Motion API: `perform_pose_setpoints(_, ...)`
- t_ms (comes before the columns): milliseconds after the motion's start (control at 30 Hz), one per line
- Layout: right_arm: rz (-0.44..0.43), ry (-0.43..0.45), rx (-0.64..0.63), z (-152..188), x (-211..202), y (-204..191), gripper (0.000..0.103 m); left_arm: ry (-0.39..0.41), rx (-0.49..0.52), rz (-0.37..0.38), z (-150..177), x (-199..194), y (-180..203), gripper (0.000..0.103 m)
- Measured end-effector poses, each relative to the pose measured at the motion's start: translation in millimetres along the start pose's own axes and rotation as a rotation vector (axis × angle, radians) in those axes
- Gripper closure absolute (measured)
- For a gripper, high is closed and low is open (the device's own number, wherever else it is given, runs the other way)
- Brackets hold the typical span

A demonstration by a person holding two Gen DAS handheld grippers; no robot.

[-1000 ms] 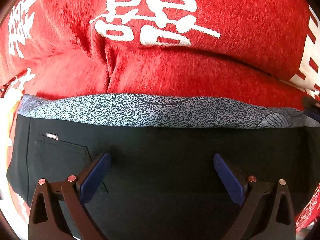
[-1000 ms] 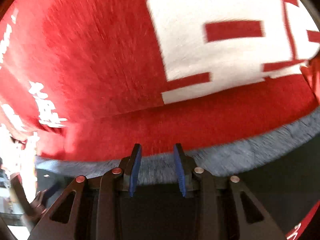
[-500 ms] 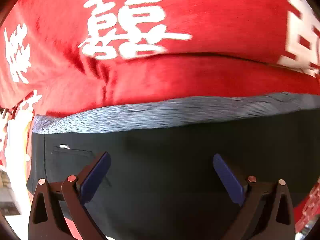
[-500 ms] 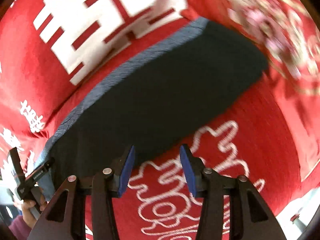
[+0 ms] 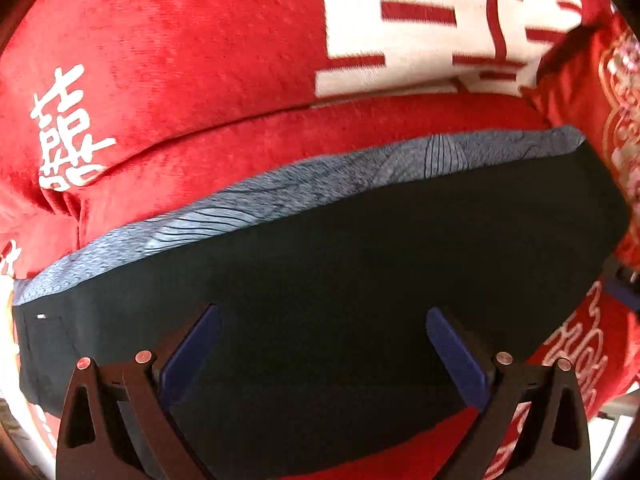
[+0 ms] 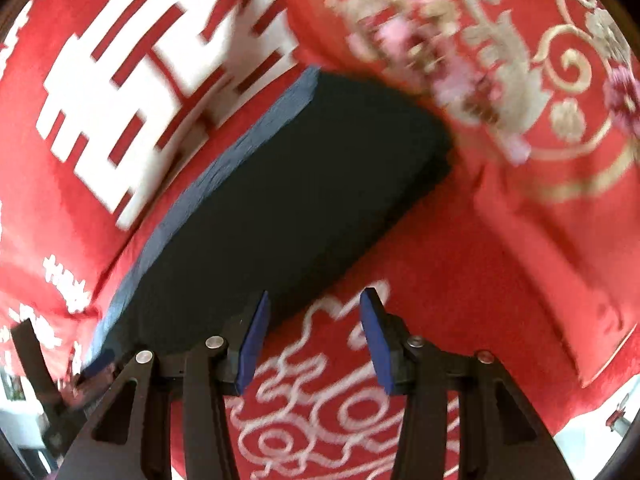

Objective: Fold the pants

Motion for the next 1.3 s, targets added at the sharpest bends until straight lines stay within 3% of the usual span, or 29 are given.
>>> perform_pose_setpoints(33,0.006,0.008,0.022,-6,2,5,0.058,-0.01,-0.005,-0.006,-2,15,-5,0.0)
perform_pose_setpoints(67,-0.003,0.016,0.054,-12,6,12,0.079,-0.02,-0.026,-0.002,-2,19,-6,0.0)
perform_pose_setpoints(100,-0.009,0.011,0.072,-15,9,15,0.089,-0.026,-0.056,0.011,-3,20,-9,0.0)
perform_pose_setpoints(200,-0.034,0.036,0.054,-28,5,9,0.095,-0.031,-0.072,0.007,-1,17,-10,0.0)
perform_pose_setpoints(267,-0.011,0.073,-0.062,-35,-4,-4,0.095,-0.021,-0.062,-0.007,-1,16,-8,0.0)
perform_pose_setpoints(333,0.03,0.045,-0.13,-33,2,-5,0.095,-0.022,-0.061,-0.018,-1,17,-6,0.0)
perform_pose_setpoints(400,0.026,-0.022,-0.098,-27,19,8,0.092,-0.028,-0.065,-0.022,-1,17,-5,0.0)
perform_pose_setpoints(467,-0.018,-0.009,-0.042,-29,15,12,0.085,-0.033,-0.064,-0.021,-1,16,-3,0.0)
perform_pose_setpoints(567,-0.01,-0.024,-0.044,-21,7,12,0.071,-0.033,-0.063,-0.017,-1,19,-3,0.0)
perform_pose_setpoints(900,-0.146,-0.124,-0.019,36,4,-9,0.067,-0.03,-0.072,-0.021,3,21,-7,0.0)
perform_pose_setpoints(1100,-0.169,-0.126,-0.011,41,3,-16,0.056,-0.03,-0.074,-0.022,2,22,-7,0.0)
perform_pose_setpoints(1300,-0.169,-0.131,-0.017,40,5,-17,0.055,-0.03,-0.069,-0.021,2,23,-7,0.0)
Point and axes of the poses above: each gripper's, at about its wrist camera, not at the fingertips, and x roughly the way its jaws point, y to its right, z to its underside, the point moved 8 cm from there along x, roughly the way its jaws point, and after that the axes turned 10 degrees about -x, right-handed, at the moved point
